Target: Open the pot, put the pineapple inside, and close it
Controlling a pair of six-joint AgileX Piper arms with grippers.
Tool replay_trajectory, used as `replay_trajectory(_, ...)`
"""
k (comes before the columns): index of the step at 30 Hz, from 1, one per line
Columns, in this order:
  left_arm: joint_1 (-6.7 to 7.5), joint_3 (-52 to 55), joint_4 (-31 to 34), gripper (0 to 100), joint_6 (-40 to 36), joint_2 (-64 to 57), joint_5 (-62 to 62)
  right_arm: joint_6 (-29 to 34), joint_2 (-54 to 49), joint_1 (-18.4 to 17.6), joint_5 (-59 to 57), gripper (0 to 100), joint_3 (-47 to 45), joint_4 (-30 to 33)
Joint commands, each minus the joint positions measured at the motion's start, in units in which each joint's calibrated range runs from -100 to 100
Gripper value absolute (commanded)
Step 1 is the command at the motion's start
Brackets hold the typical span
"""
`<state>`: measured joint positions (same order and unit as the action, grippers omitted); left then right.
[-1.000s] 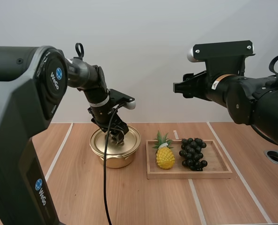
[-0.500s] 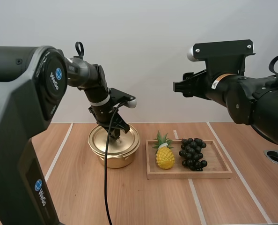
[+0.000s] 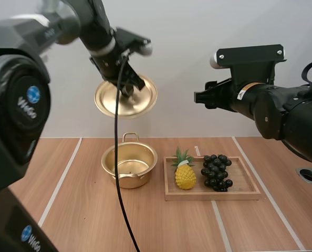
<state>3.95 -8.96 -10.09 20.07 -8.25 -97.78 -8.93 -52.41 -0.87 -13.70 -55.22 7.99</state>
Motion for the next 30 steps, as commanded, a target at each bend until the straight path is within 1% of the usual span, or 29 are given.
replay_trajectory(1, 0.11, -10.7, -0.2, 0, -2.3, -5.5, 5.2, -0.4, -0.2, -0.1, 1.2, 100, 0.7, 0.1)
replay_trajectory(3, 0.11, -16.9, -0.1, 0, -3.9, -8.4, 15.9, -0.4, -0.2, -0.1, 0.9, 100, 0.7, 0.1)
replay_trajectory(9, 0.04, -32.7, -0.2, 0, -6.3, -14.3, 60.4, -0.4, -0.2, -0.1, -0.7, 100, 0.7, 0.1)
replay_trajectory(11, 0.04, -36.3, -0.4, 0, -8.1, -15.4, 72.7, -0.4, -0.2, -0.1, -0.9, 100, 0.7, 0.1)
replay_trajectory(16, 0.04, -40.1, -0.4, 0, -15.7, -17.1, 95.4, -0.4, -0.2, -0.1, -0.9, 100, 0.7, 0.1)
replay_trajectory(22, 0.04, -40.7, -0.4, 0, -17.4, -18.0, 108.7, -0.4, 0.5, -0.1, -3.4, 100, 0.7, 0.1)
replay_trajectory(25, 0.04, -40.7, -0.4, 0, -17.4, -18.8, 111.9, -0.4, 3.5, -0.1, -6.6, 100, 0.7, 0.1)
replay_trajectory(26, 0.04, -40.7, -0.4, 0, -17.4, -19.1, 111.9, -0.5, 7.4, -0.6, -8.2, 100, 0.7, 0.1)
replay_trajectory(30, 0.04, -40.7, -0.4, 0, -15.8, -19.4, 109.8, -3.6, 14.3, -3.8, -12.9, 100, 0.7, -1.0)
